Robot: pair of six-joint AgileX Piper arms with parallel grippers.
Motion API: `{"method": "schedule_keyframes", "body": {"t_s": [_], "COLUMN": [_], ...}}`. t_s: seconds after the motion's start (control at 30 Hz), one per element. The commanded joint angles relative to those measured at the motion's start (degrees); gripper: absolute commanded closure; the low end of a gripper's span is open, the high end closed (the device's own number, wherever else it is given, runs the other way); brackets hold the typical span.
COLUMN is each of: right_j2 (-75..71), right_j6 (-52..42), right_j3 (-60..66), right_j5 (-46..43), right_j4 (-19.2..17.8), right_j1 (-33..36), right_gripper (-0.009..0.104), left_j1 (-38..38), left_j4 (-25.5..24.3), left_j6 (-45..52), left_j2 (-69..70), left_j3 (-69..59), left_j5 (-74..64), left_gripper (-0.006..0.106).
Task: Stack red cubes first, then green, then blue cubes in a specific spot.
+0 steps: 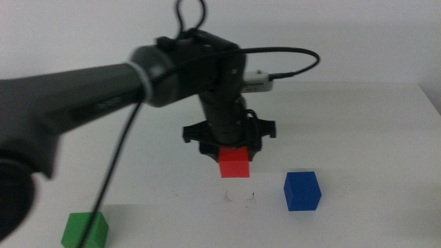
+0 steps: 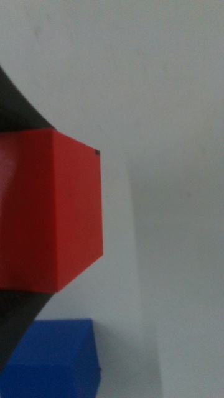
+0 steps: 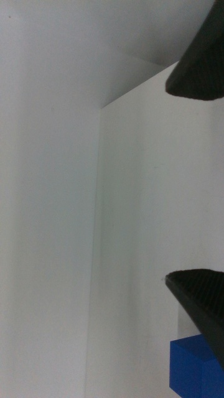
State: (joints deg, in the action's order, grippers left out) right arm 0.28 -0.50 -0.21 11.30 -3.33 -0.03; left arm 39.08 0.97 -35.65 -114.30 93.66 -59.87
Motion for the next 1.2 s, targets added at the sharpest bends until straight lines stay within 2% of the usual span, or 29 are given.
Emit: {"method": "schedule_keyframes", "body": {"t_s": [0.0,0.3,0.47,0.53,0.57,0.83,0.93,1.03,1.17], "right_j2": [-0.3,-0.3,-0.3,-0.3,-0.3,-0.3,-0.3,-0.3,-0.3], "right_j6": [-0.4,-0.4,-0.4,-0.4,-0.4,-0.4,-0.4,-0.4,-0.4], "right_j3": [0.2,0.2,0.2,0.2,0.2,0.2,0.2,0.2,0.2], "right_j5": [-0.6,-0.6,-0.6,-0.6,-0.6,-0.6,-0.6,-0.6,-0.6], "right_j4": [-0.3,-0.3,-0.3,-0.3,-0.3,-0.3,-0.3,-0.3,-0.3], "right_j1": [-0.5,-0.5,-0.5,-0.5,-0.5,-0.5,-0.5,-0.5,-0.5], "right_gripper": [0.002,0.002,0.002,0.002,0.002,0.002,0.002,0.002,0.002], "left_j1": [1.1,2.1,2.1,2.1,2.1,2.1,2.1,1.4,1.2], "left_j4": [-0.5,0.3,-0.1,-0.1,-0.1,-0.1,0.1,-2.4,-12.7], "left_j6": [-1.5,-2.5,-3.7,-3.8,-3.8,-3.7,-1.3,-0.2,0.2], "left_j2": [-3.3,-9.3,-10.4,-10.4,-10.4,-10.4,-8.0,-2.7,8.2], "left_j3": [4.1,6.6,6.4,6.4,6.4,6.4,6.6,6.5,2.1], "left_j5": [-2.7,-3.6,-3.4,-3.3,-3.1,-2.8,-4.2,-9.4,-10.1], "left_gripper": [0.083,0.075,0.066,0.059,0.051,0.006,0.007,0.007,0.007]}}
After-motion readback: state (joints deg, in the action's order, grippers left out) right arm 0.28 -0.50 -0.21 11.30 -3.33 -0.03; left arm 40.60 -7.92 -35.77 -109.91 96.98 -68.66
